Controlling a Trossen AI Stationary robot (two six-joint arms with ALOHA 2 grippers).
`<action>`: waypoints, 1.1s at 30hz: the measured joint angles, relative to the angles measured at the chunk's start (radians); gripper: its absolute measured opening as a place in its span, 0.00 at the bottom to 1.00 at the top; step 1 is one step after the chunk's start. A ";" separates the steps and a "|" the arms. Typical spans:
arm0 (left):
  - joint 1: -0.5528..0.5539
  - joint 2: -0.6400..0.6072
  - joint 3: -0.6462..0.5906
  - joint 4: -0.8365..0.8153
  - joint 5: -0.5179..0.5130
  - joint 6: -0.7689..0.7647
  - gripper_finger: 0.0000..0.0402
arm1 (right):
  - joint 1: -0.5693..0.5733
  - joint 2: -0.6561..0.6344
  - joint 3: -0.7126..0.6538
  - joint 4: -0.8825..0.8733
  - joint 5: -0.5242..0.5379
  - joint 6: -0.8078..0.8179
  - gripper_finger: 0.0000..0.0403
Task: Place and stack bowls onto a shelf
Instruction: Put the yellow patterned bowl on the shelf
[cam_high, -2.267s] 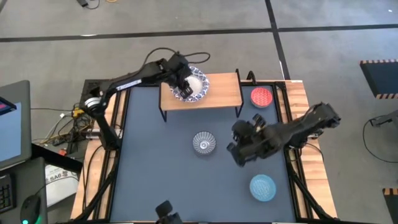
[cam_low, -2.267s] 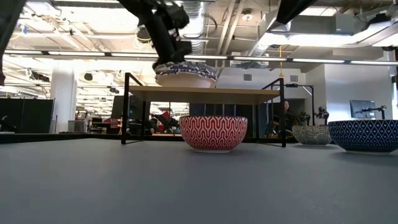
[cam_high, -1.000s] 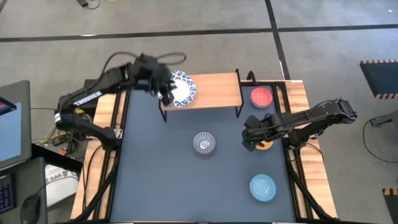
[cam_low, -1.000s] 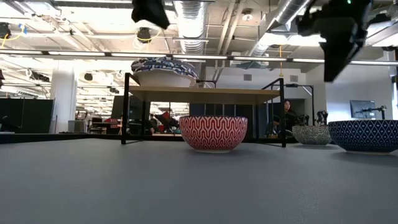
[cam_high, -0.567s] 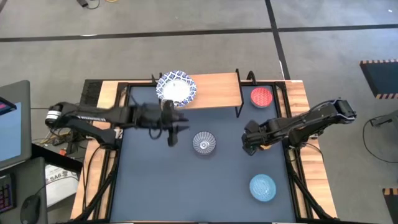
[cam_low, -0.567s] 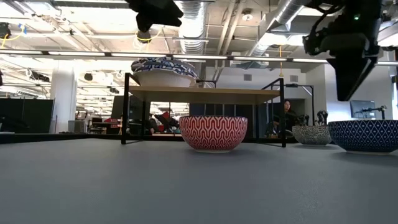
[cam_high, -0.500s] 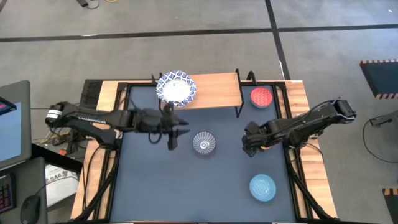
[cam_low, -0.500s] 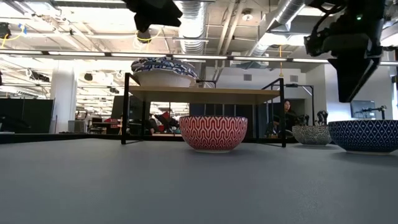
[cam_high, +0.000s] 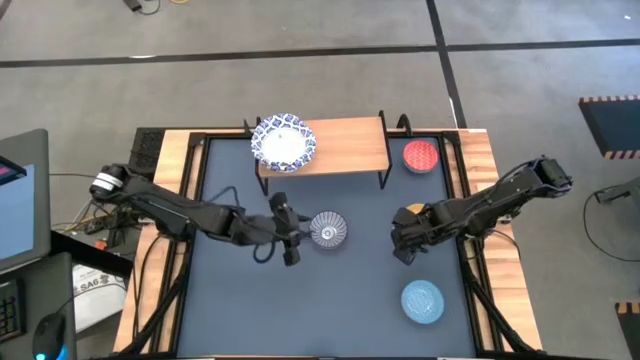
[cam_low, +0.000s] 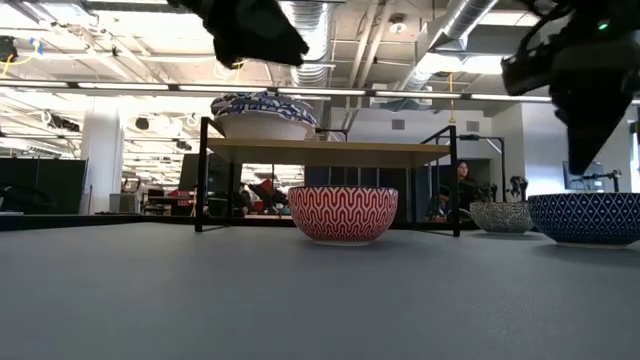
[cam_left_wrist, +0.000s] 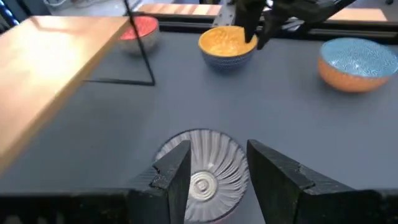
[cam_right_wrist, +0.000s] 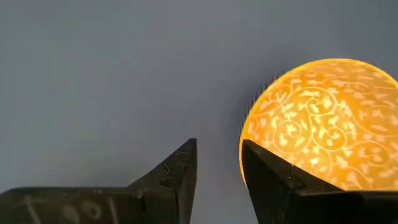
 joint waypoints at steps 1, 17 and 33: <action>-0.010 0.025 0.000 0.032 -0.013 -0.009 0.35 | 0.004 -0.001 0.000 -0.011 0.002 0.001 0.37; -0.090 0.093 -0.014 0.168 -0.140 0.090 0.35 | 0.072 0.001 -0.063 0.028 0.025 0.060 0.46; -0.016 0.093 -0.132 0.241 -0.061 0.072 0.35 | 0.016 0.001 -0.174 0.068 0.028 0.058 0.23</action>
